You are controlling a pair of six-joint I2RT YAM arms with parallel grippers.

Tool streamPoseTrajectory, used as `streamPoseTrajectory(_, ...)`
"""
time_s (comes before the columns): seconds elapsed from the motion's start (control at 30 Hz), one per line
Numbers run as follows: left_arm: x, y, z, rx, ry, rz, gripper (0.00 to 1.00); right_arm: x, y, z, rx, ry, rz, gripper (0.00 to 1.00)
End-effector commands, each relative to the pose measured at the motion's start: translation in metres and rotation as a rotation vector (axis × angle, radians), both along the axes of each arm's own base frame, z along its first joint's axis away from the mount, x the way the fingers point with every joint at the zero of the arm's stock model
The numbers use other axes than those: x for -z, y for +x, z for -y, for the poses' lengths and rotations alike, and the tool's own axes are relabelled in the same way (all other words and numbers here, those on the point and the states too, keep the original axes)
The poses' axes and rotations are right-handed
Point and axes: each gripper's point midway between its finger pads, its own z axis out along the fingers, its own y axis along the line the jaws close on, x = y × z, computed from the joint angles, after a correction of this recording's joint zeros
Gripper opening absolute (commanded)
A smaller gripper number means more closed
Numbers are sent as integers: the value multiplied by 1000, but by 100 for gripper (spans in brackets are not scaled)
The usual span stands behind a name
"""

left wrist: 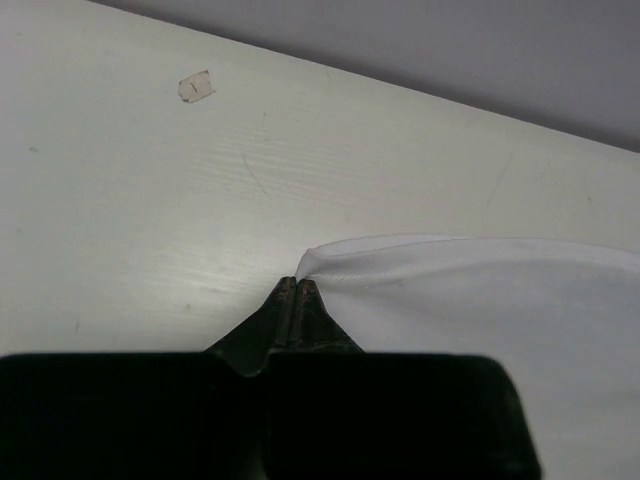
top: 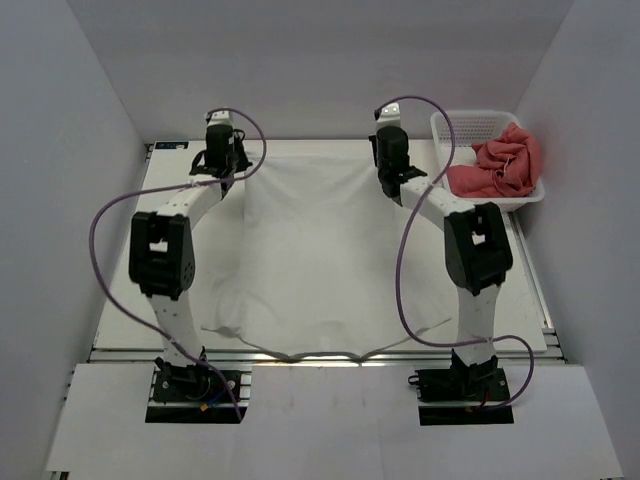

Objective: Fold and stack the t-shirts
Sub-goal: Flatten out the tshirt

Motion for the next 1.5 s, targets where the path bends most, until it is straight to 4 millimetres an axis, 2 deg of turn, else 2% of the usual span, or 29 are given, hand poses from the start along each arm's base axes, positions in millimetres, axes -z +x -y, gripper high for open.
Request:
streamPoseTrajectory(0.0,20,39,-4,-8,23,-12,0,-18,44,-11,-23,106,72,0)
streamPoseTrajectory(0.03,4,58,-2,-9,18,27,0,-8,58,-11,-16,107,53,0)
streamPoseTrajectory(0.1,24,73,1,-8,24,-16,0,4,77,-11,-18,131,52,0)
streamPoseTrajectory(0.13,6,91,-3,-18,18,28,0,6,84,-9,-21,146,64,0)
streamPoseTrajectory(0.17,39,100,-2,-17,24,-16,0,17,94,-5,-17,158,77,0)
streamPoseTrajectory(0.2,25,113,-2,-29,25,15,0,18,98,-6,-28,166,85,0)
streamPoseTrajectory(0.23,29,120,-8,-31,21,13,0,25,103,1,-22,201,74,0)
streamPoseTrajectory(0.27,55,126,-7,-31,25,-23,0,25,119,-3,-34,216,87,0)
streamPoseTrajectory(0.3,37,136,-6,-31,21,10,27,25,123,-3,-32,219,87,18)
streamPoseTrajectory(0.37,36,142,-11,-37,6,14,74,21,133,-6,-51,203,65,79)
streamPoseTrajectory(0.4,27,142,-19,-48,4,28,99,19,131,-5,-45,195,54,90)
streamPoseTrajectory(0.47,23,135,-17,-34,-3,32,100,1,121,-6,-66,189,59,90)
streamPoseTrajectory(0.53,-20,126,-18,-34,-9,91,100,-22,108,-6,-96,197,65,90)
streamPoseTrajectory(0.6,-30,114,-17,-25,-11,80,100,-43,85,-10,-139,201,38,90)
streamPoseTrajectory(0.67,-48,92,-10,2,-5,52,100,-59,57,-18,-204,208,-7,90)
streamPoseTrajectory(0.7,-51,83,-8,13,-8,38,100,-50,45,-23,-230,205,-59,90)
streamPoseTrajectory(0.73,-50,70,-1,27,-5,8,100,-50,38,-22,-232,213,-76,90)
streamPoseTrajectory(0.77,-30,53,8,57,-7,-55,100,-50,21,-23,-226,243,-103,90)
streamPoseTrajectory(0.8,-51,38,11,73,-36,-34,100,-40,5,-19,-217,246,-146,90)
streamPoseTrajectory(0.83,-47,24,15,90,-60,-67,100,-19,-9,-15,-193,264,-200,90)
streamPoseTrajectory(0.87,-17,0,26,133,-84,-149,100,-29,-21,-15,-192,298,-195,90)
streamPoseTrajectory(1.0,8,-86,49,195,-163,-233,100,2,-83,-10,-184,358,-303,90)
streamPoseTrajectory(1.1,28,-130,65,234,-213,-301,100,18,-101,-18,-217,341,-347,90)
streamPoseTrajectory(1.13,53,-152,61,215,-225,-357,100,26,-102,-18,-209,338,-369,90)
streamPoseTrajectory(1.2,54,-174,66,232,-234,-349,100,38,-102,-21,-210,302,-413,90)
streamPoseTrajectory(1.23,73,-195,62,233,-234,-394,100,46,-99,-23,-207,293,-433,90)
streamPoseTrajectory(1.3,72,-211,56,214,-232,-392,100,59,-93,-28,-210,276,-471,90)
streamPoseTrajectory(1.4,105,-245,45,155,-228,-467,100,86,-79,-30,-177,270,-535,90)
streamPoseTrajectory(1.47,110,-252,44,143,-246,-464,100,111,-69,-39,-178,277,-596,90)
